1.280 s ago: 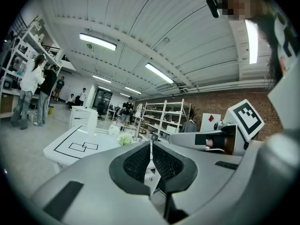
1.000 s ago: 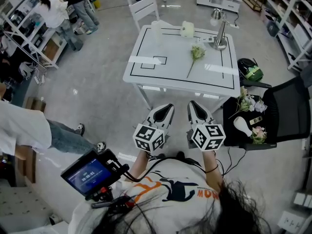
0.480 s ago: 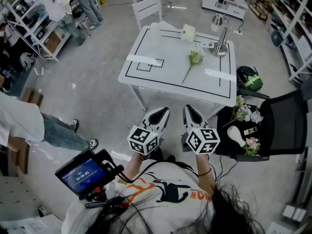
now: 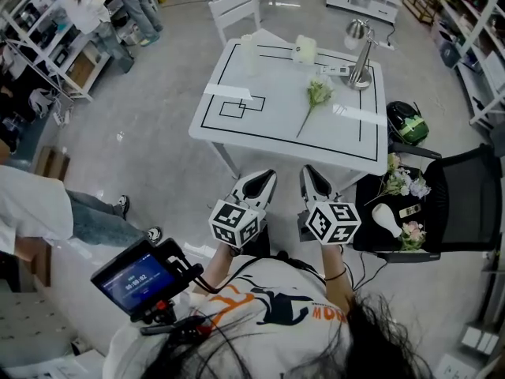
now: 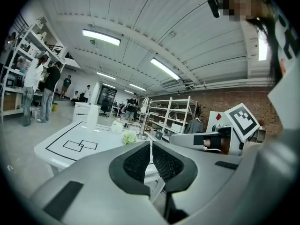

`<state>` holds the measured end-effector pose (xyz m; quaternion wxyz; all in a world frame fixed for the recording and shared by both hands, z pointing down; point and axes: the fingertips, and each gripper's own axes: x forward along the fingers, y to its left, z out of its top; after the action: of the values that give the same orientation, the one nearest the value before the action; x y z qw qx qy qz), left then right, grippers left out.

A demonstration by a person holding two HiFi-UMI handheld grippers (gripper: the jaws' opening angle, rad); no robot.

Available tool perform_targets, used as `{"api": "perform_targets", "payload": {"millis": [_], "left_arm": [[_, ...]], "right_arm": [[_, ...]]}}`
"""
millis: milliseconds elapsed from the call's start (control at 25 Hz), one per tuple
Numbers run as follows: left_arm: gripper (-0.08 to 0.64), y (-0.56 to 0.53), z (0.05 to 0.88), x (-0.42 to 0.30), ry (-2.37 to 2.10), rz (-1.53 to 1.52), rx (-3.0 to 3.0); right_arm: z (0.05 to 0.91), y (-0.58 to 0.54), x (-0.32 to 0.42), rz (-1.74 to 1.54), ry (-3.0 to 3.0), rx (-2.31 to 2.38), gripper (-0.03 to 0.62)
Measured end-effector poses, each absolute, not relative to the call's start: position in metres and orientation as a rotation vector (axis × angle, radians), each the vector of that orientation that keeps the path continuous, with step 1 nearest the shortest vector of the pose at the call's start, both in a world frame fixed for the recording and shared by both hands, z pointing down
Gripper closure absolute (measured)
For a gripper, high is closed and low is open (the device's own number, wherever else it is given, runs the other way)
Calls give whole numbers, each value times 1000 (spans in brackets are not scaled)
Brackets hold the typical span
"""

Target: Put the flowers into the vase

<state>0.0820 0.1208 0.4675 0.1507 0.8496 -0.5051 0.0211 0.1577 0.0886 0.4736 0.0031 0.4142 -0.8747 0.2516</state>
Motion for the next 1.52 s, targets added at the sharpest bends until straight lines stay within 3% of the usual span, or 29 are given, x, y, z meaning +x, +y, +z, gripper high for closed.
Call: {"api": "perform_targets", "payload": {"millis": [1160,1520], "left_arm": [[549,-54,471,-50,-1136,96,2565],[549,-86,484,-48,-1006,115,2583]], "right_arm": [[491,-70,33,916,-2554,1569,551],[504,-92,37,950,-2459,1683,539]]}}
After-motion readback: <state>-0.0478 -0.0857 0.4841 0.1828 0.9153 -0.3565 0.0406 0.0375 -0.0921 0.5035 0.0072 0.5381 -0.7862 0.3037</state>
